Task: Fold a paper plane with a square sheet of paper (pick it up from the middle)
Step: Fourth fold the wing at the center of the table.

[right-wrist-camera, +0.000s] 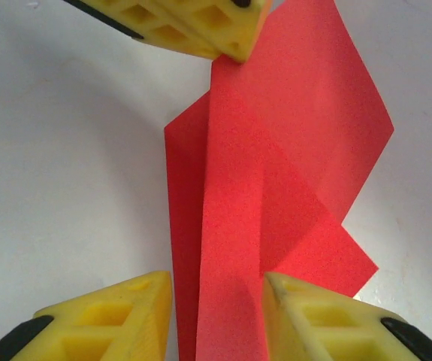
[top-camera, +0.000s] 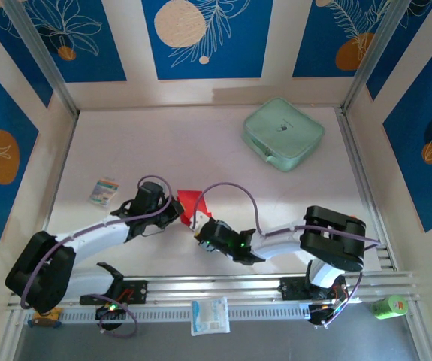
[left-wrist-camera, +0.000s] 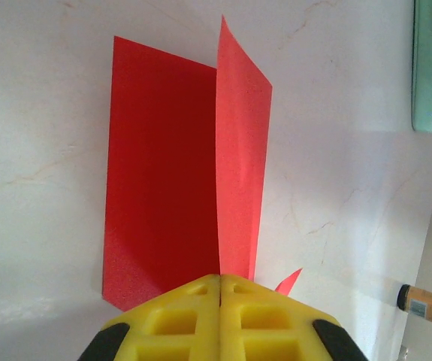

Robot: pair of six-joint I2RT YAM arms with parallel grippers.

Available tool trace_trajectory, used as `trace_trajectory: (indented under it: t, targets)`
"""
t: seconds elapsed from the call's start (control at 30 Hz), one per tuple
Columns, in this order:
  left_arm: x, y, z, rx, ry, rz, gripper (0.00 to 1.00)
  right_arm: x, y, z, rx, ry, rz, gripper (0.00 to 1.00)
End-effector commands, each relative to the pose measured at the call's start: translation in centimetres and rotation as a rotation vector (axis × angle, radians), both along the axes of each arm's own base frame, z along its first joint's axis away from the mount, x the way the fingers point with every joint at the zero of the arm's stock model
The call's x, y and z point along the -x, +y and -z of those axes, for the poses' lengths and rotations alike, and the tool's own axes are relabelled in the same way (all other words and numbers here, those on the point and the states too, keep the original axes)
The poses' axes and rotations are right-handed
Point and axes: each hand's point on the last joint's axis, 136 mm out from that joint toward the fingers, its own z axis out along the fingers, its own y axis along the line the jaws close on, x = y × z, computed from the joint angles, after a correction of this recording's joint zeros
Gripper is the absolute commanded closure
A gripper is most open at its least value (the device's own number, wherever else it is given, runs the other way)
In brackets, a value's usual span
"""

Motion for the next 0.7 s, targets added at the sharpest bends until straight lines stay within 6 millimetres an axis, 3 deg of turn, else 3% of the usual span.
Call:
trace_trajectory:
  t: [0.0,0.27,0.5,0.67]
  targets:
    - [-0.5,-0.6,-1.1,-0.006,-0.022,0.026,1.00,-1.0,0.8,-0.5,0.001,-0.049,0.007,0.64]
    - [-0.5,-0.5,-1.5,-0.033,-0.029,0.046,1.00,-1.4,0.4,-0.1,0.008,-0.029,0.057,0.67]
    - [-0.3,-0.5,-1.3,-0.038,-0.021,0.050,1.00,-1.3,0.0,-0.2,-0.025,0.004,0.078,0.80]
    - [-0.3,-0.4,-1.2,-0.053,-0.012,0.056,0.94,-1.2,-0.1,0.1,-0.039,0.044,0.082,0.85]
